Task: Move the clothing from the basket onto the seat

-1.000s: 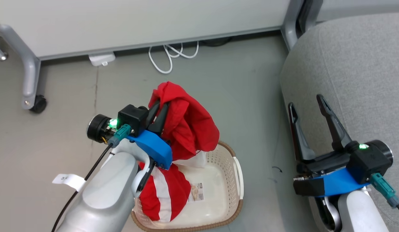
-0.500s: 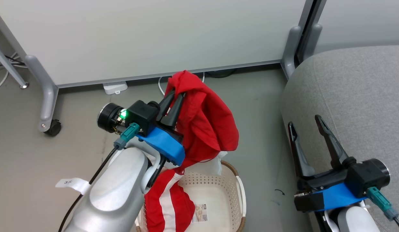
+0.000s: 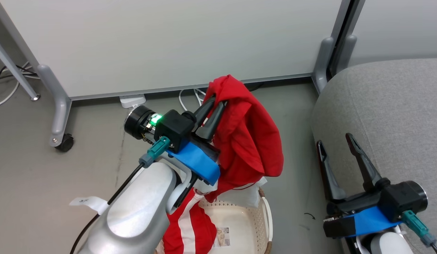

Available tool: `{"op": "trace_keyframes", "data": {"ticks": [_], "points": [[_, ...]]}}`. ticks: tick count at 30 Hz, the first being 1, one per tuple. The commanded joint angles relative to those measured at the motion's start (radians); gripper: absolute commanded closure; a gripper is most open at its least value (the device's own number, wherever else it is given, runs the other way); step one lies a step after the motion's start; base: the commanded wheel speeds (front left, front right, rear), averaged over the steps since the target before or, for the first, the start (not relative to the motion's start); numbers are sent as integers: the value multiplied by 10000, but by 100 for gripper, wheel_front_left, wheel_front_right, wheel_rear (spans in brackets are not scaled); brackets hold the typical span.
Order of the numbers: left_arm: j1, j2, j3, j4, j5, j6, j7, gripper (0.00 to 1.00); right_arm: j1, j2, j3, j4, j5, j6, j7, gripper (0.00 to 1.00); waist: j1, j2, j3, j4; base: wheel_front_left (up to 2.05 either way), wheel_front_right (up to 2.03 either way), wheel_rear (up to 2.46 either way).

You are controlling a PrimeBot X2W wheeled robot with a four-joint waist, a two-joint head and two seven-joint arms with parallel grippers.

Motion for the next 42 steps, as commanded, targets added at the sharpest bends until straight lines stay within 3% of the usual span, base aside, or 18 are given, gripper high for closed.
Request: {"op": "trace_keyframes", "data": {"ticks": [1, 6, 15, 24, 32, 33, 34, 35, 42], "points": [[138, 56, -38, -176, 9, 49, 28, 100, -16, -35, 34, -6, -109, 5, -38, 0, 0, -1, 20, 28, 0, 0, 0], [199, 76, -149, -534, -2, 82, 168, 100, -493, -102, 332, 26, -449, 5, -38, 0, 0, -1, 44, 121, 0, 0, 0], [185, 2, -392, -695, -54, 59, 193, 100, -1741, -793, 1464, 733, -579, 5, -38, 0, 0, -1, 106, 399, 0, 0, 0], [-108, -228, -717, -717, -70, 13, 117, 100, -3128, -1377, 2861, 2431, -537, 5, -37, 0, 0, -1, 269, 746, 0, 0, 0], [-262, -402, -1055, -629, -109, -21, 19, 100, -4133, -1421, 3779, 4036, -177, 5, -37, 0, 0, -1, 297, 966, 0, 0, 0], [-278, -419, -1079, -614, -134, -28, 1, 100, -4185, -1367, 3792, 4089, -94, 5, -37, 61, 0, -1, 288, 990, 0, 0, 0], [-278, -419, -1079, -614, -134, -28, 1, 100, -4185, -1367, 3792, 4089, -94, 5, -37, 61, 0, -1, 288, 990, 0, 0, 0], [-287, -433, -1098, -568, -167, -34, -35, 100, -4201, -1302, 3783, 4110, 3, 5, -37, 100, 0, -1, 277, 1016, 0, 0, 0], [-221, -409, -1121, -412, -203, 6, -130, 100, -3837, -1283, 3666, 4033, 117, 5, -37, 100, 0, -1, 228, 1014, 0, 0, 0]]}}
